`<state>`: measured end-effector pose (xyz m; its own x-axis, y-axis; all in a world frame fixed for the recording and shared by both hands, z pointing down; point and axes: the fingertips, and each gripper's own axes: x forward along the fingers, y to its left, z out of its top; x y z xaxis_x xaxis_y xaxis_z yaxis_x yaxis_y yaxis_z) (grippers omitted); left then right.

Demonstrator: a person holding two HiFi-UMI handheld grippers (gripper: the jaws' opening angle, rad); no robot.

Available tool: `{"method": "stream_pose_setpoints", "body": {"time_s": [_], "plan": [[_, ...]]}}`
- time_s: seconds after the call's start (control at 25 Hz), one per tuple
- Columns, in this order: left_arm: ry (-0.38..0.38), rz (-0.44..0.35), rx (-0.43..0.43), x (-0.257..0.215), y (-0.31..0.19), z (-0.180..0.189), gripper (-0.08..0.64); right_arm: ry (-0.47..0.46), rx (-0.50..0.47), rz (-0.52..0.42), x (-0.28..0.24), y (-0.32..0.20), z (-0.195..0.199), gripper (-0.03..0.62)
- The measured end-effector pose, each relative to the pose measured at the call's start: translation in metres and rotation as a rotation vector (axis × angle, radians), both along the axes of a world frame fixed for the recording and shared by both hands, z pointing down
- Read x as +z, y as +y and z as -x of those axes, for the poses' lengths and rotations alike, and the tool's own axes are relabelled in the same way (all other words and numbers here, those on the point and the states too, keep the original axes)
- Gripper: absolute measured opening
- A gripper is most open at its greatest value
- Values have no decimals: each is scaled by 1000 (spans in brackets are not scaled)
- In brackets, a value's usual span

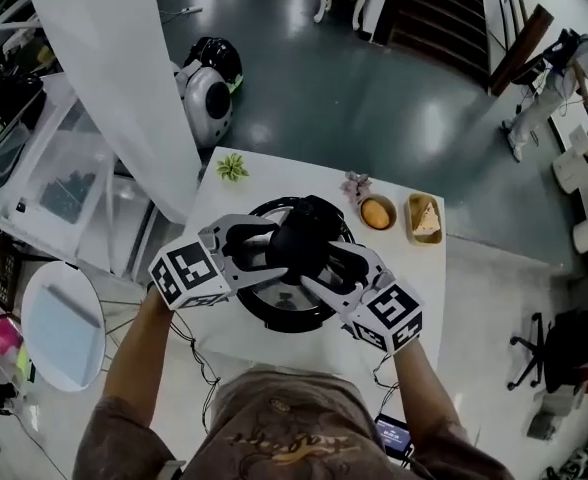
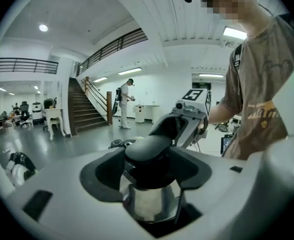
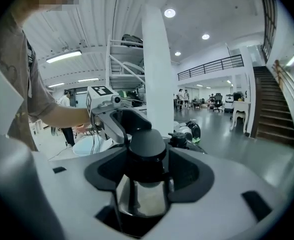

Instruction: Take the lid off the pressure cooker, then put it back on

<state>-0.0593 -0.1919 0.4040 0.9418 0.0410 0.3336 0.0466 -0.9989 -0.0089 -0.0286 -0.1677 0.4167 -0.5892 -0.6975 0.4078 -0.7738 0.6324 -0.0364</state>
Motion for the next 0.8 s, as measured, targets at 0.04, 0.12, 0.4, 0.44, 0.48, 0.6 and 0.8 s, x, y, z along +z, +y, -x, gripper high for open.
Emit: {"method": "stream_pose_setpoints", "body": {"time_s": [0.04,0.12,0.4,0.44,0.48,0.6,0.8], "plan": [[-11,0,31,2,-1,-1,273,11,2,5,2,-1,2,253],[-33,-2,86,6,-2,-4,276,29,13,14,6,-3,3,259],[-77,18,251,14,0,-18,307,84,5,67,14,-6,6,270],[-87,18,264,16,1,-19,309,87,-2,76,14,-7,6,270],[-96,16,272,17,1,-21,311,87,-8,80,14,-7,6,268],[-107,17,284,17,0,-21,307,82,-10,82,12,-8,6,264],[-107,27,283,15,0,-21,299,77,-8,91,11,-7,5,256]]}}
